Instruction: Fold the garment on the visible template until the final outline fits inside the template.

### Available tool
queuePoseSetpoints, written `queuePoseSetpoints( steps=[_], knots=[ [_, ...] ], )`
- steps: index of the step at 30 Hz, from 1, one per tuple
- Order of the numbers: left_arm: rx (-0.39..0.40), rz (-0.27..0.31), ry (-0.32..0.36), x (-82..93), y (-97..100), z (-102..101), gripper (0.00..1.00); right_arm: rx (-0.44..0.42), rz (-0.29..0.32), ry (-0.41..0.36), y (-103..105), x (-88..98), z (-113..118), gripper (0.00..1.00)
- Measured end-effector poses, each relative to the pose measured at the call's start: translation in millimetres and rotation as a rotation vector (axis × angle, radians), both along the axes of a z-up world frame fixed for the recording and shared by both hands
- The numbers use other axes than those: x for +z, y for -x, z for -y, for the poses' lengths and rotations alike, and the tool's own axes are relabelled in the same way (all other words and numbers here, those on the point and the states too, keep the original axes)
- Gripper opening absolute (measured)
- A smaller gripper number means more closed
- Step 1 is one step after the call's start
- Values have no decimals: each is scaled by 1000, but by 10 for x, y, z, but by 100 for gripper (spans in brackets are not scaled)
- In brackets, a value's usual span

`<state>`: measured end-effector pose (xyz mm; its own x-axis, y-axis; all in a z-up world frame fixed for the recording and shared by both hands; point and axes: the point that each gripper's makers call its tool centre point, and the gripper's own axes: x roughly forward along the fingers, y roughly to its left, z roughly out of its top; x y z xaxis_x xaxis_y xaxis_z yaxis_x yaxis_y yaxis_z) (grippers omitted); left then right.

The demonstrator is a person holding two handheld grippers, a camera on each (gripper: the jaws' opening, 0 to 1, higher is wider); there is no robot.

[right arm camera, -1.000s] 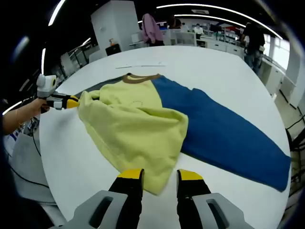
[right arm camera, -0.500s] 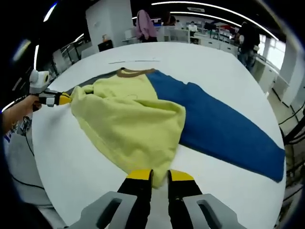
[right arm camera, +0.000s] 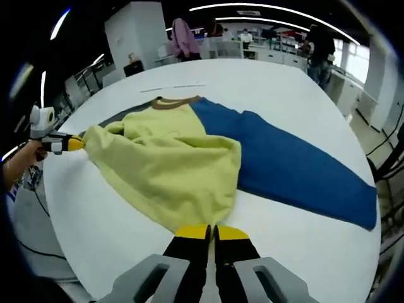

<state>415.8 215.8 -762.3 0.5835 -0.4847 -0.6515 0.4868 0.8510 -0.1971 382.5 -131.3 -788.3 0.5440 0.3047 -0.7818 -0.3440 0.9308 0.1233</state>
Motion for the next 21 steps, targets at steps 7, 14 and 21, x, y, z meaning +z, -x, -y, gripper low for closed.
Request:
queuePoseSetpoints(
  steps=[7, 14, 21],
  knots=[
    [3, -2, 39, 171, 285, -6, 0, 11, 13, -29, 120, 183, -4, 0],
    [43, -26, 90, 233, 563, -25, 0, 19, 11, -68, 275, 320, -32, 0],
    [86, -54, 117, 247, 788, -41, 0, 40, 5, -85, 435, 421, -107, 0]
  ],
)
